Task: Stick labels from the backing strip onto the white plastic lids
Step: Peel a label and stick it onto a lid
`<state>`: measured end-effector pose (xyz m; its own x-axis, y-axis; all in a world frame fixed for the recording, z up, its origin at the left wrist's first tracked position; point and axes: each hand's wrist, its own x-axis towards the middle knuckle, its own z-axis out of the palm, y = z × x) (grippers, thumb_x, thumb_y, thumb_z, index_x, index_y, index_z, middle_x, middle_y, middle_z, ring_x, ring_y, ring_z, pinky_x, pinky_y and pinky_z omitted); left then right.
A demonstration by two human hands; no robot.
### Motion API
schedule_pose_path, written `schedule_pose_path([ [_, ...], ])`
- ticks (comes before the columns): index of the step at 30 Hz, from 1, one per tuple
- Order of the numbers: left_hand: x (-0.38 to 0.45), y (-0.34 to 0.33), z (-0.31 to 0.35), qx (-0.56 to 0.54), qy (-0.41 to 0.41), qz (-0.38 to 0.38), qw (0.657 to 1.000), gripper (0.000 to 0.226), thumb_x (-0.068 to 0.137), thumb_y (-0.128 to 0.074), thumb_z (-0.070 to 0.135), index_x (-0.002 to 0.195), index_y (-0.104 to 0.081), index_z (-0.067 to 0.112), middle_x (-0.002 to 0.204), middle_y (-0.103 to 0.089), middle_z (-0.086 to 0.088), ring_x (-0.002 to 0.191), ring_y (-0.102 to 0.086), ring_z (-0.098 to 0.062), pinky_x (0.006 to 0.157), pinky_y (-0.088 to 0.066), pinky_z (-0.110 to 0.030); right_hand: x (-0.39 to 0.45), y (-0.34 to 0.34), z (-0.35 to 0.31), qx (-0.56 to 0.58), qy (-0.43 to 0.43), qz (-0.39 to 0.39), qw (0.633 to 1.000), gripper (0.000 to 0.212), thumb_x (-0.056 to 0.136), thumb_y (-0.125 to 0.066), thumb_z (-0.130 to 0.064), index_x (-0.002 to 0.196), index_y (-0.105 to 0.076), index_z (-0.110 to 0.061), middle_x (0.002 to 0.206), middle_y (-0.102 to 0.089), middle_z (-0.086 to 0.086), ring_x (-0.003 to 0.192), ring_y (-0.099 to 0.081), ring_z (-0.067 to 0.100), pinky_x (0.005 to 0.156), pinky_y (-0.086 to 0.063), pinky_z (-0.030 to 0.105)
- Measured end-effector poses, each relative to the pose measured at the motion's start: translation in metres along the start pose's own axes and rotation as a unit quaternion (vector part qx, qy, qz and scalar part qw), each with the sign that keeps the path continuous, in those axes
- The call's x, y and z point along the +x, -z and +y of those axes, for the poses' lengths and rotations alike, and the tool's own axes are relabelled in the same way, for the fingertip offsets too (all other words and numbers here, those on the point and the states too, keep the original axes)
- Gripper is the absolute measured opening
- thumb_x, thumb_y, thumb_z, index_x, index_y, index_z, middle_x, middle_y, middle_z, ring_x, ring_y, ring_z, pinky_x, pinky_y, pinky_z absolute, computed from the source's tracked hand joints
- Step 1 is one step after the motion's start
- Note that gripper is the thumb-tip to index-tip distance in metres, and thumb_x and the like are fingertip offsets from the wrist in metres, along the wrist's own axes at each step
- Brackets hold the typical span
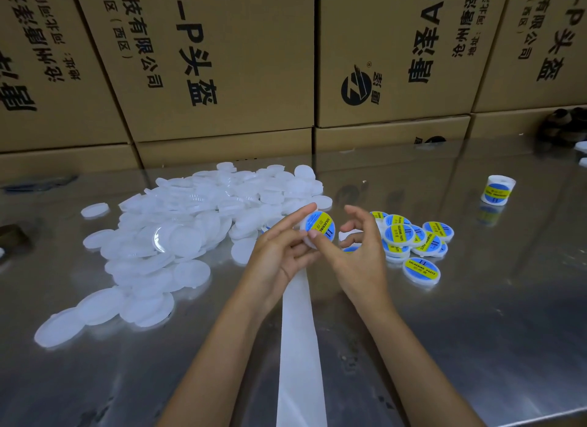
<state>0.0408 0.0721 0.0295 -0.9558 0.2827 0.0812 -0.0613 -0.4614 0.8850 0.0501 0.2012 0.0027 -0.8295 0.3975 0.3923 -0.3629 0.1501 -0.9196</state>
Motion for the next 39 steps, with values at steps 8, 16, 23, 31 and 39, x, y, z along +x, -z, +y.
schedule_pose_path([
  [8,-0.003,0.001,0.006,-0.055,0.021,-0.049,0.997,0.044,0.095,-0.042,0.001,0.132,-0.063,0.013,0.128,-0.067,-0.02,0.115,-0.067,-0.035,0.086,-0.059,-0.036,-0.001,0.0,0.002,-0.072,0.056,-0.026,0.995,0.041,0.075,-0.075,-0.057,0.083,-0.058,-0.022,0.08,-0.058,-0.005,0.071,-0.053,0.013,0.064,-0.046,0.029],
  [16,-0.001,0.006,0.006,0.028,0.0,-0.038,0.999,0.038,0.095,-0.049,-0.001,0.12,-0.073,0.015,0.12,-0.07,-0.018,0.107,-0.07,-0.034,0.079,-0.06,-0.037,-0.003,0.002,0.006,-0.172,0.108,-0.028,0.979,0.048,0.09,-0.048,-0.065,0.066,-0.032,-0.027,0.059,-0.043,-0.01,0.057,-0.04,0.011,0.053,-0.033,0.026],
  [23,-0.002,0.009,0.002,0.129,-0.034,-0.02,0.991,0.032,0.084,-0.069,0.0,0.107,-0.076,0.021,0.101,-0.074,-0.014,0.083,-0.072,-0.024,0.066,-0.058,-0.029,0.0,0.003,0.011,-0.166,0.106,-0.018,0.98,0.044,0.101,-0.042,-0.047,0.063,-0.031,-0.028,0.054,-0.041,-0.01,0.052,-0.036,0.013,0.05,-0.027,0.028],
  [31,-0.004,0.006,-0.002,0.201,-0.063,-0.002,0.978,0.039,0.081,-0.077,-0.005,0.107,-0.077,0.024,0.094,-0.077,-0.002,0.081,-0.076,-0.024,0.068,-0.06,-0.027,0.002,0.002,0.006,-0.037,0.023,-0.057,0.997,0.047,0.105,-0.041,-0.041,0.061,-0.044,-0.023,0.054,-0.039,-0.013,0.055,-0.036,0.004,0.053,-0.032,0.02],
  [39,-0.001,0.007,0.001,0.14,-0.094,0.119,0.978,0.026,0.087,-0.072,-0.002,0.099,-0.078,0.021,0.09,-0.079,-0.01,0.076,-0.076,-0.028,0.062,-0.061,-0.028,-0.008,-0.003,0.002,-0.094,0.008,-0.143,0.985,0.045,0.086,-0.054,-0.065,0.077,-0.056,-0.021,0.057,-0.051,-0.017,0.056,-0.045,0.002,0.056,-0.036,0.015],
])
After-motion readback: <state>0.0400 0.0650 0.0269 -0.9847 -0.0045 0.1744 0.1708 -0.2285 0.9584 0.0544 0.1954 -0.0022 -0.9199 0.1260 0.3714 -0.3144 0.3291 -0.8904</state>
